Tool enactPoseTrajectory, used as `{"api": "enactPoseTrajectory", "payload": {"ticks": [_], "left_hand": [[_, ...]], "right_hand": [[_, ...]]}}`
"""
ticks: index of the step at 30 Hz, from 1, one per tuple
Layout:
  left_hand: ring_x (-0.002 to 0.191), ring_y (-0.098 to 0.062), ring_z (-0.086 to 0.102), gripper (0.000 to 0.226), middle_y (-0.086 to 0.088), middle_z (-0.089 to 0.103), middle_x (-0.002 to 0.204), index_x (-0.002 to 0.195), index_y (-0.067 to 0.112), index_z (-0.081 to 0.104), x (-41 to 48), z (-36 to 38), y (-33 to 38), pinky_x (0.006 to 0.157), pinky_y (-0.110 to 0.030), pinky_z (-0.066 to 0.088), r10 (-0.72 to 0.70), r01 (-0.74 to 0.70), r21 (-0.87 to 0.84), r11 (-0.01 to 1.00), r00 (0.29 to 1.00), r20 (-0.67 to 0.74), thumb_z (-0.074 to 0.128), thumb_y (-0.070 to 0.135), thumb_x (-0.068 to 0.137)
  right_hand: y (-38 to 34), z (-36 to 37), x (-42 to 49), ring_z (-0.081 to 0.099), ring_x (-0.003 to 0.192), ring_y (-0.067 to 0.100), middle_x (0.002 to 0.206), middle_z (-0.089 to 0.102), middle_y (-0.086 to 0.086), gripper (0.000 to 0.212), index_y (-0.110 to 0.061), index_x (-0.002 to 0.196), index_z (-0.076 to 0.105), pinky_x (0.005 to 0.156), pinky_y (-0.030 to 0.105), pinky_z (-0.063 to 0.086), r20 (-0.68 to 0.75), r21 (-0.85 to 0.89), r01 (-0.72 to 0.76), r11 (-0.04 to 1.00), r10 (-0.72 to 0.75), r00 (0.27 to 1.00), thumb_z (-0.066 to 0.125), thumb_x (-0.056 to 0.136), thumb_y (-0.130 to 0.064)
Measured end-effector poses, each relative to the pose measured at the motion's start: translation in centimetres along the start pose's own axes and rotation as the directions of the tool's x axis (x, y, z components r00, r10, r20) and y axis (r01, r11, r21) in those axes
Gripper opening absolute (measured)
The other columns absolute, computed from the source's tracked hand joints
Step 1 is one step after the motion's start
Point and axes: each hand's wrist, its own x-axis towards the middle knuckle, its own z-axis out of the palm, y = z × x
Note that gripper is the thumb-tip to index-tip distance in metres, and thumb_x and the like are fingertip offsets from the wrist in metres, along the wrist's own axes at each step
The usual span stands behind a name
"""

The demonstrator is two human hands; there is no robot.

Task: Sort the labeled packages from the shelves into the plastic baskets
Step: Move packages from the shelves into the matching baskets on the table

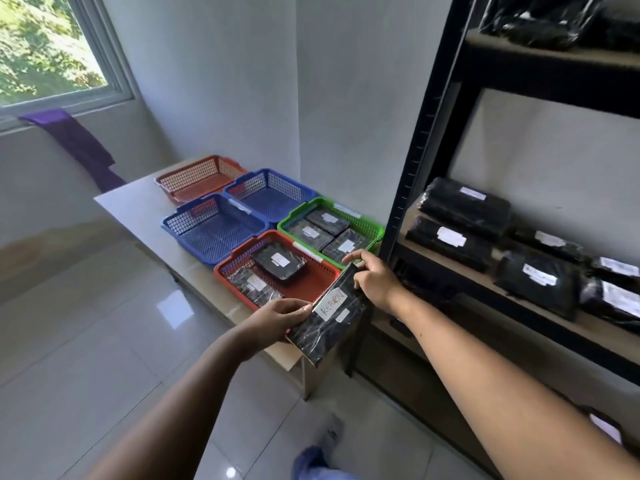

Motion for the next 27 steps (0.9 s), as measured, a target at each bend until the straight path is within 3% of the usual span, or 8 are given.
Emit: {"api": "enactPoseTrajectory", "payload": {"ticks": [2,7,13,17,20,23,25,27], "left_hand": [[0.077,-0.008,0.069,0.028,0.008,0.078,0.092,0.126,0.015,0.074,1.4,-1.0,-1.1,0.070,-0.023,0.054,-0.026,0.026,0.016,1.000,0.999,-0.029,0.061,0.033,0.108],[0.108,-0.024,0.076,0.032,-0.002,0.079,0.116,0.127,0.022,0.071,6.0,-5.1,-3.2,0.087,-0.038,0.062,-0.168,0.170,0.038,0.985,0.985,-0.049,0.059,0.044,0.107],[0.098,-0.017,0.078,0.023,-0.003,0.078,0.113,0.119,0.022,0.071,11.8,-7.6,-5.3,0.077,-0.032,0.062,-0.217,0.228,0.012,0.974,0.939,-0.267,0.060,0.040,0.107],[0.102,-0.018,0.076,0.026,0.000,0.077,0.115,0.122,0.023,0.069,15.6,-8.6,-5.8,0.088,-0.043,0.065,-0.239,0.263,0.011,0.965,0.892,-0.385,0.061,0.042,0.106],[0.104,-0.014,0.072,0.028,0.004,0.073,0.117,0.126,0.023,0.068,17.8,-9.1,-5.6,0.084,-0.035,0.063,-0.237,0.299,0.121,0.946,0.899,-0.369,0.059,0.042,0.107],[0.106,-0.014,0.069,0.032,0.005,0.071,0.120,0.130,0.024,0.067,19.6,-9.3,-6.3,0.085,-0.032,0.060,-0.244,0.346,0.291,0.892,0.910,-0.337,0.059,0.044,0.107],[0.109,-0.015,0.068,0.033,0.004,0.070,0.122,0.130,0.023,0.066,20.3,-9.2,-6.9,0.086,-0.032,0.060,-0.284,0.376,0.345,0.860,0.915,-0.287,0.058,0.045,0.107],[0.110,-0.016,0.067,0.034,0.002,0.070,0.124,0.131,0.021,0.066,20.8,-9.1,-7.5,0.094,-0.037,0.059,-0.305,0.386,0.399,0.832,0.918,-0.254,0.058,0.044,0.107]], "right_hand": [[0.9,1.4,2.4,0.053,0.078,0.022,0.091,0.058,0.006,0.049,-0.020,0.121,0.065,0.062,0.030,0.041,0.009,0.028,-0.040,0.999,0.040,0.999,0.046,0.085,0.008],[3.8,4.5,9.5,0.058,0.087,0.019,0.100,0.059,0.002,0.047,-0.024,0.124,0.064,0.071,0.031,0.047,0.041,0.137,-0.120,0.983,0.116,0.992,0.053,0.089,0.005],[8.0,7.6,16.4,0.056,0.087,0.017,0.112,0.059,0.010,0.029,-0.022,0.125,0.058,0.074,0.030,0.045,-0.064,0.188,-0.240,0.952,0.256,0.965,0.065,0.098,-0.012],[10.4,8.9,19.0,0.056,0.095,0.021,0.122,0.058,0.011,0.047,-0.021,0.139,0.048,0.065,0.027,0.039,-0.136,0.085,-0.338,0.937,0.347,0.928,0.068,0.097,-0.014],[11.2,9.8,20.2,0.058,0.116,0.029,0.140,0.053,0.015,0.067,-0.020,0.154,0.034,0.082,0.026,0.041,-0.139,0.020,-0.376,0.927,0.375,0.917,0.068,0.096,-0.015],[11.2,10.5,20.6,0.047,0.141,0.033,0.163,0.031,0.016,0.078,-0.020,0.162,0.022,0.103,0.035,0.047,-0.151,-0.052,-0.401,0.915,0.389,0.909,0.066,0.098,-0.010],[11.0,10.8,20.4,0.044,0.144,0.034,0.163,0.028,0.017,0.080,-0.016,0.163,0.020,0.109,0.034,0.045,-0.197,-0.057,-0.423,0.904,0.405,0.893,0.065,0.098,-0.005],[11.1,11.2,20.3,0.049,0.140,0.035,0.158,0.032,0.018,0.081,-0.017,0.163,0.021,0.105,0.034,0.048,-0.237,-0.044,-0.460,0.887,0.438,0.867,0.065,0.098,-0.002]]}}
